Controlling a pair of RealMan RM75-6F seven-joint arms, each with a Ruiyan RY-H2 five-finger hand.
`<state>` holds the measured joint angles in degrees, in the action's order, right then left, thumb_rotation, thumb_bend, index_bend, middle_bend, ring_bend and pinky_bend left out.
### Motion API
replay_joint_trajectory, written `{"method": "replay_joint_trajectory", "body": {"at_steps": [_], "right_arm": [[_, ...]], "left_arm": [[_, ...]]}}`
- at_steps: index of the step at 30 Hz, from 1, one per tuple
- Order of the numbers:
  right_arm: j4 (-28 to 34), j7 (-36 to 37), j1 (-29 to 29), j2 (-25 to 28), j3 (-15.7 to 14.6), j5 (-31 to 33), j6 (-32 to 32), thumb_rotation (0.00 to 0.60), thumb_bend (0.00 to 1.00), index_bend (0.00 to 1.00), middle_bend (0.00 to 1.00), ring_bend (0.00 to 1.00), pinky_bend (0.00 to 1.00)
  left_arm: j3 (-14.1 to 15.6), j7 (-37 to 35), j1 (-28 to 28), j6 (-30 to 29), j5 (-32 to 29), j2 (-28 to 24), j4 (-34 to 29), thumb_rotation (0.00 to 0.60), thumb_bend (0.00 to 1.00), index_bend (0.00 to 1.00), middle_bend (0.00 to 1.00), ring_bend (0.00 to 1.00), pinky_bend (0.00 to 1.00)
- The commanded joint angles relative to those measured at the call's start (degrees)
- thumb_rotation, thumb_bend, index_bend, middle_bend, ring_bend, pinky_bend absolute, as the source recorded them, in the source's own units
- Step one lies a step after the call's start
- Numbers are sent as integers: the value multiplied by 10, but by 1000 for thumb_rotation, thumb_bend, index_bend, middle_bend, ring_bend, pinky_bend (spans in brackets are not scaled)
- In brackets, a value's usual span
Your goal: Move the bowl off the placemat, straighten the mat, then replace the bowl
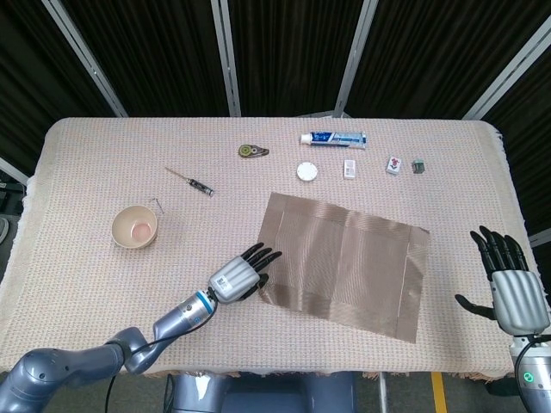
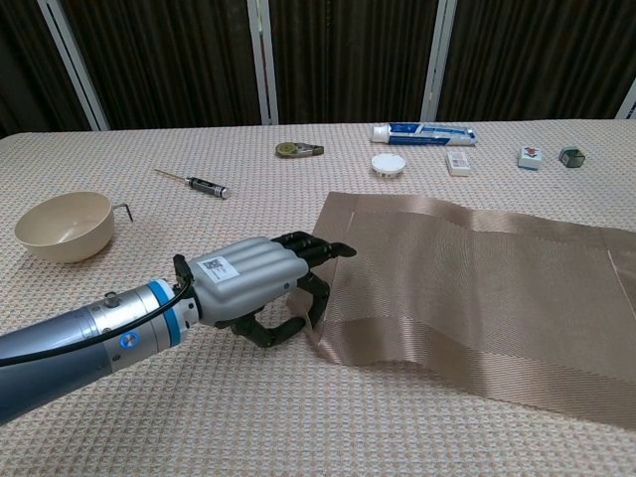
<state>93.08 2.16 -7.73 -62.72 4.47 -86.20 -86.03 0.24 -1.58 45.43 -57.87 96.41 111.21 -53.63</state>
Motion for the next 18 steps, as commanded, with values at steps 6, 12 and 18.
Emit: {"method": "replay_joint_trajectory", "body": {"at_steps": [6, 12, 18], "right_arm": [[0, 3, 3, 2, 0, -5, -4, 600, 0, 0, 0, 0, 0], [7, 5, 7, 7, 1, -11, -11, 600, 0, 0, 0, 0, 0], [13, 5, 9, 9, 1, -20, -17, 600, 0, 0, 0, 0, 0]], "left_arm": [[6, 18, -18, -26, -7, -35, -46, 600, 526, 740, 0, 0, 0], [29, 79, -55, -35, -24, -116, -152, 600, 530, 741, 0, 0, 0], [60, 132, -89, -37, -42, -187, -255, 600, 534, 743, 0, 0, 0]]}}
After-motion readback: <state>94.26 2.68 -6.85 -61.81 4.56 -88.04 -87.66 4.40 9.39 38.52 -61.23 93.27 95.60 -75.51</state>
